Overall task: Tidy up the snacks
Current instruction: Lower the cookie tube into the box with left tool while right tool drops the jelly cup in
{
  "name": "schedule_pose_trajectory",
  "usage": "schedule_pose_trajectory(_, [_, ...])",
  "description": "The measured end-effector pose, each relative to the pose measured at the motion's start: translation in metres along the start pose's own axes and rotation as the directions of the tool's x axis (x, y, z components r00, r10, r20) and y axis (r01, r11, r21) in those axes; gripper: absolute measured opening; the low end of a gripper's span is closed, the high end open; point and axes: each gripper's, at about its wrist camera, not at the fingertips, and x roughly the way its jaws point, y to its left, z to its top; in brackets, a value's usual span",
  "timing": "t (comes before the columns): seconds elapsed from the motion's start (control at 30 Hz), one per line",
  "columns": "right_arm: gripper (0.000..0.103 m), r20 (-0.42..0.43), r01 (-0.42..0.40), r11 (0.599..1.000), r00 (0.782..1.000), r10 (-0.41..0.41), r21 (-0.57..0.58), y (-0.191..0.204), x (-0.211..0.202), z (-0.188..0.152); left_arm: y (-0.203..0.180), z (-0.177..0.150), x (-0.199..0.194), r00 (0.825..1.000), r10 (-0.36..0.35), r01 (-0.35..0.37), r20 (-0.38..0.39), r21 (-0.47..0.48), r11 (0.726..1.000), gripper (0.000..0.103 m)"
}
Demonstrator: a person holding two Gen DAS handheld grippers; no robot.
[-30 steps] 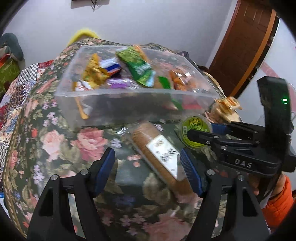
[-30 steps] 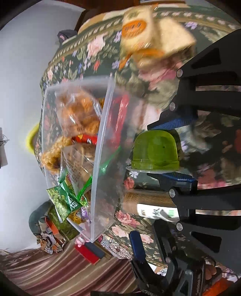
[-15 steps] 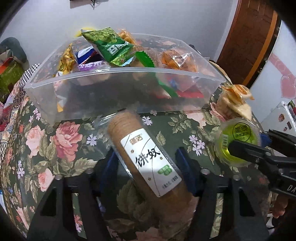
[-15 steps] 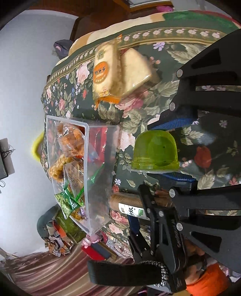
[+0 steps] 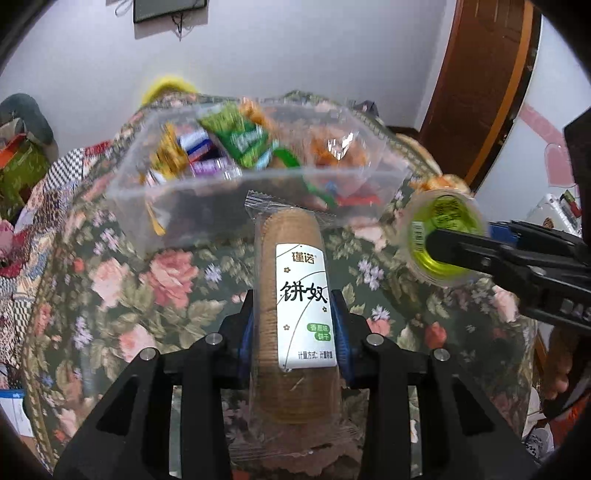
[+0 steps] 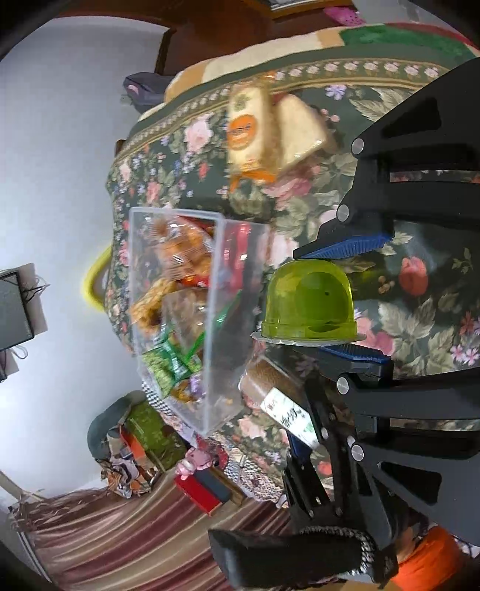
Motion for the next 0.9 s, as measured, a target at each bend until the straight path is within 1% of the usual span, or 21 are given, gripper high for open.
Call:
schedule_pose_trajectory(0.17, [0.038, 0.043, 0.011, 1.0, 0.999, -0.01, -0.017, 0.003, -0.005, 0.019, 0.009, 0.021, -0.03, 0.997, 0.003, -0.003, 0.072, -0.008, 1.0, 0.037])
schedule_pose_trajectory(0.27, [0.038, 0.067, 0.012, 1.0, 0.998, -0.01, -0.021, 0.003, -0.007, 0.031, 0.018, 0.037, -0.041, 0.994, 0.003, -0.001, 0.106, -0.026, 1.0, 0.037])
schedule_pose_trajectory(0.37, [0.038, 0.093, 0.011, 0.999, 0.996, -0.008, -0.03, 0.006, -0.008, 0.043, 0.028, 0.055, -0.045, 0.991, 0.021, -0.016, 0.133, -0.035, 0.999, 0.037])
schedule_pose_trajectory(0.43, [0.038, 0.103, 0.013, 0.999, 0.995, -0.009, -0.038, 0.008, -0.006, 0.051, 0.034, 0.07, -0.041, 0.99, 0.03, -0.025, 0.141, -0.041, 0.999, 0.037])
schedule_pose_trajectory(0.53, [0.038, 0.113, 0.02, 0.999, 0.994, -0.014, -0.049, 0.009, -0.001, 0.061, 0.044, 0.086, -0.034, 0.985, 0.074, -0.068, 0.156, -0.043, 0.997, 0.037])
schedule_pose_trajectory(0.57, [0.038, 0.115, 0.019, 0.998, 0.993, -0.013, -0.052, 0.009, 0.002, 0.066, 0.049, 0.09, -0.031, 0.984, 0.078, -0.071, 0.158, -0.045, 0.996, 0.037])
schedule_pose_trajectory(0.77, [0.038, 0.107, 0.036, 0.997, 0.994, -0.029, -0.065, 0.008, 0.026, 0.084, 0.064, 0.104, -0.007, 0.981, 0.118, -0.111, 0.155, -0.05, 0.993, 0.037])
schedule_pose_trajectory(0.9, [0.038, 0.084, 0.039, 0.998, 0.996, -0.034, -0.056, 0.004, 0.047, 0.094, 0.076, 0.112, 0.011, 0.981, 0.127, -0.118, 0.146, -0.071, 0.99, 0.037])
